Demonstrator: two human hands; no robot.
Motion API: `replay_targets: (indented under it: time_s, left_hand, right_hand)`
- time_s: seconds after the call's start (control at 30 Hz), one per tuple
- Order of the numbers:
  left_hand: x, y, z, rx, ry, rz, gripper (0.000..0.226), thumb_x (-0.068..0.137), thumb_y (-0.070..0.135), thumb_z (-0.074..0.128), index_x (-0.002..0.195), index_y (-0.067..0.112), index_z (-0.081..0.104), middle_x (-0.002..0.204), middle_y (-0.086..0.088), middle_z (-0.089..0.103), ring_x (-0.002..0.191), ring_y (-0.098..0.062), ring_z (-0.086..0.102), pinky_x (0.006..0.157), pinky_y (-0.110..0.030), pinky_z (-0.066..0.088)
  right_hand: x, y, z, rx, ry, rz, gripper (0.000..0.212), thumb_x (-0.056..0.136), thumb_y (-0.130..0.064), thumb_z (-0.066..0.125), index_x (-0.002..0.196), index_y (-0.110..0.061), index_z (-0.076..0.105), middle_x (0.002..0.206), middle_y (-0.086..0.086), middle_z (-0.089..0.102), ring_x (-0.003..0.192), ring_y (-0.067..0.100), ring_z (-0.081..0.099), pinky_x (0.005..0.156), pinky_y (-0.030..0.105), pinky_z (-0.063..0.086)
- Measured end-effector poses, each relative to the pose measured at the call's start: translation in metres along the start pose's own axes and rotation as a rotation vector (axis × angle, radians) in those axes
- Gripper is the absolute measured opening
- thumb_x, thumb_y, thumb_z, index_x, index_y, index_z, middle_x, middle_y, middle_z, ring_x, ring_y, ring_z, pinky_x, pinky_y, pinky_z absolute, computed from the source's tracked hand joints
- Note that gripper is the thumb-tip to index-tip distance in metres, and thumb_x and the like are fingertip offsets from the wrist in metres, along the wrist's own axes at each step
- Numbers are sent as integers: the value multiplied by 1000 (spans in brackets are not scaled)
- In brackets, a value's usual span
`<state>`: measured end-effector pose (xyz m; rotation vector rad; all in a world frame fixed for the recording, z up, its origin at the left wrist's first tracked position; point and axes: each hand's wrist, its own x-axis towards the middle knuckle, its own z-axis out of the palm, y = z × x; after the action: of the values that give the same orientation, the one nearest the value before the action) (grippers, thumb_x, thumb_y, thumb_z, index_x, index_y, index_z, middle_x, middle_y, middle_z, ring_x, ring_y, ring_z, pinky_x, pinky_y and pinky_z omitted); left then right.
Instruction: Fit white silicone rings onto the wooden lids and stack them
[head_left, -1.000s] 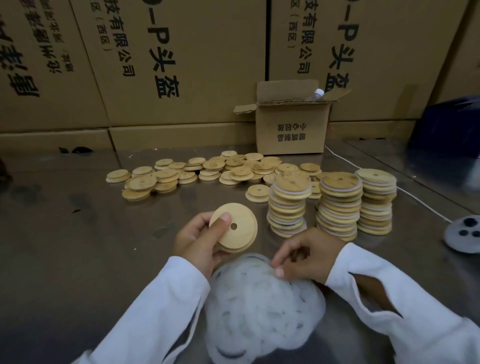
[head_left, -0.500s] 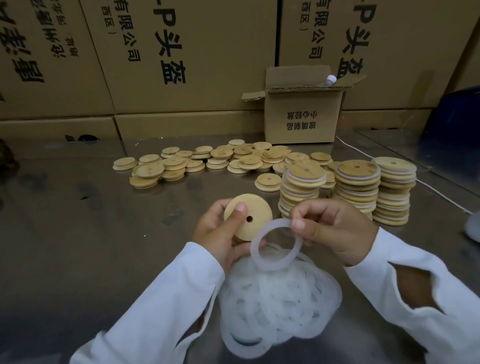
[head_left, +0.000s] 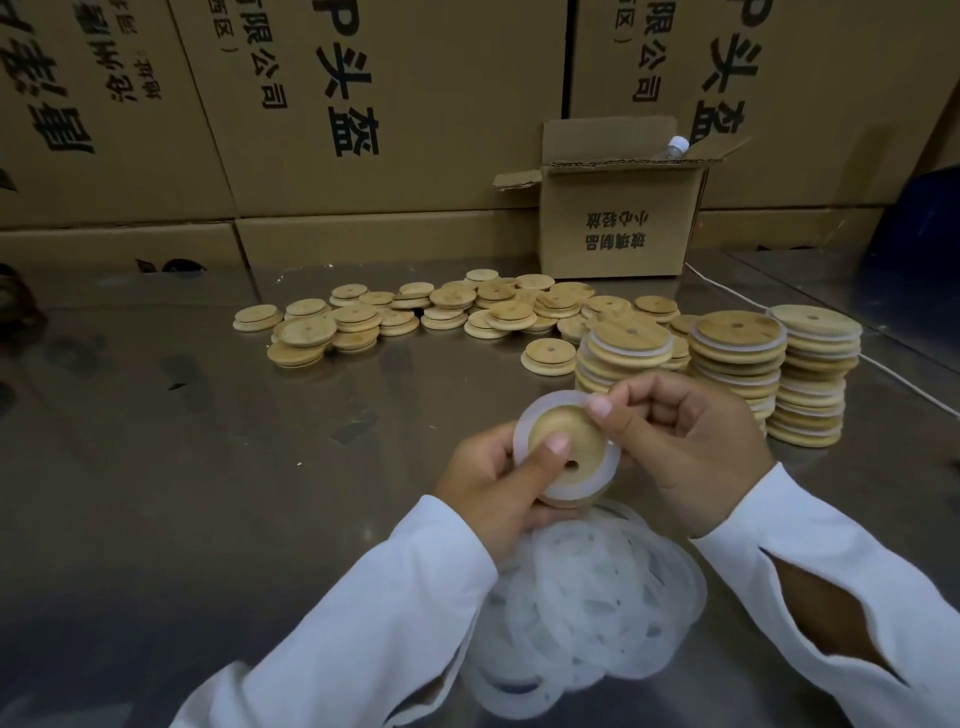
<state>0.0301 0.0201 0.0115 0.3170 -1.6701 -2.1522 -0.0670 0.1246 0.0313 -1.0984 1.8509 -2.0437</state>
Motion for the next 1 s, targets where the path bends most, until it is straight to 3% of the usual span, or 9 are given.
replay_targets:
  time_s: [0.2, 0.37, 0.5, 1.0]
  left_hand:
    - [-1, -3, 0, 17, -18, 53, 13, 88, 13, 51, 92, 11, 64, 73, 2, 72, 73, -12, 70, 60, -23, 56]
    - [0, -3, -2, 51, -13, 69, 13, 88, 12, 52, 92, 12, 64, 75, 2, 72, 74, -12, 70, 61, -24, 57]
    - [1, -1, -3, 36, -34, 62, 15, 86, 13, 52, 94, 12, 65, 79, 0, 71, 76, -13, 70, 63, -23, 57]
    - [3, 4, -5, -70, -17, -7, 16, 89, 11, 50, 92, 9, 65, 84, -9, 71, 75, -17, 70, 60, -23, 56]
  right_hand:
    - [2, 2, -3, 23, -58, 12, 20, 55, -35, 65, 66, -18, 65, 54, -4, 62, 51, 2, 54, 52, 12, 45]
    - [3, 5, -4, 19, -58, 34, 3, 70, -18, 65, 67, -16, 65, 52, -5, 61, 48, 1, 53, 50, 12, 45]
    - [4, 8, -5, 16, -24, 54, 12, 77, -8, 63, 67, -13, 64, 48, -4, 59, 44, 3, 49, 49, 12, 43]
    - [4, 5, -5, -19, -51, 25, 14, 80, -7, 59, 68, -14, 62, 56, -5, 60, 50, 3, 54, 53, 14, 48]
